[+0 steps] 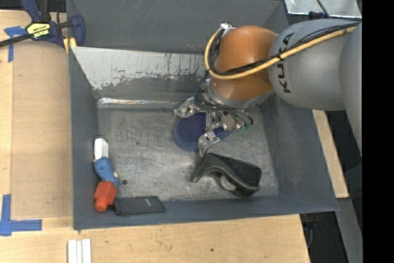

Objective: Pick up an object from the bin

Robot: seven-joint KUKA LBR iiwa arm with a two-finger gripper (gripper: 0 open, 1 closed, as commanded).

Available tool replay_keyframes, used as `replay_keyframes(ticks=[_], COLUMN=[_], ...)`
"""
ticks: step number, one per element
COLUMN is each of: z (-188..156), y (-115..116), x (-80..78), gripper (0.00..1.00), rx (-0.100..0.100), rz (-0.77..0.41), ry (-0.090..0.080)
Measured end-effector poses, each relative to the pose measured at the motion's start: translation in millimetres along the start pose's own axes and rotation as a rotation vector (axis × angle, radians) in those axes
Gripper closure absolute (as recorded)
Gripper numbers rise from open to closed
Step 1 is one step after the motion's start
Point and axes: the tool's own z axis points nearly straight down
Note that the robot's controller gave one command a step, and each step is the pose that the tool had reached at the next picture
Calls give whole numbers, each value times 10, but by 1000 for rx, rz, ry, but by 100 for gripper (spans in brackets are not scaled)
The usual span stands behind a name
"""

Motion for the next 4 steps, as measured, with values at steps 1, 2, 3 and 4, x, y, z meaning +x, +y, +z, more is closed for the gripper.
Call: replay_keyframes(ticks=[1,2,3,4], z=[-23,-37,-712,-1174], y=[-1,-7,-16,-26], x=[-18,-33,-64,-91], gripper=[0,100,100,100], rx=[2,3,6,6], rz=[3,4,8,11], ry=[2,-2,-2,-1])
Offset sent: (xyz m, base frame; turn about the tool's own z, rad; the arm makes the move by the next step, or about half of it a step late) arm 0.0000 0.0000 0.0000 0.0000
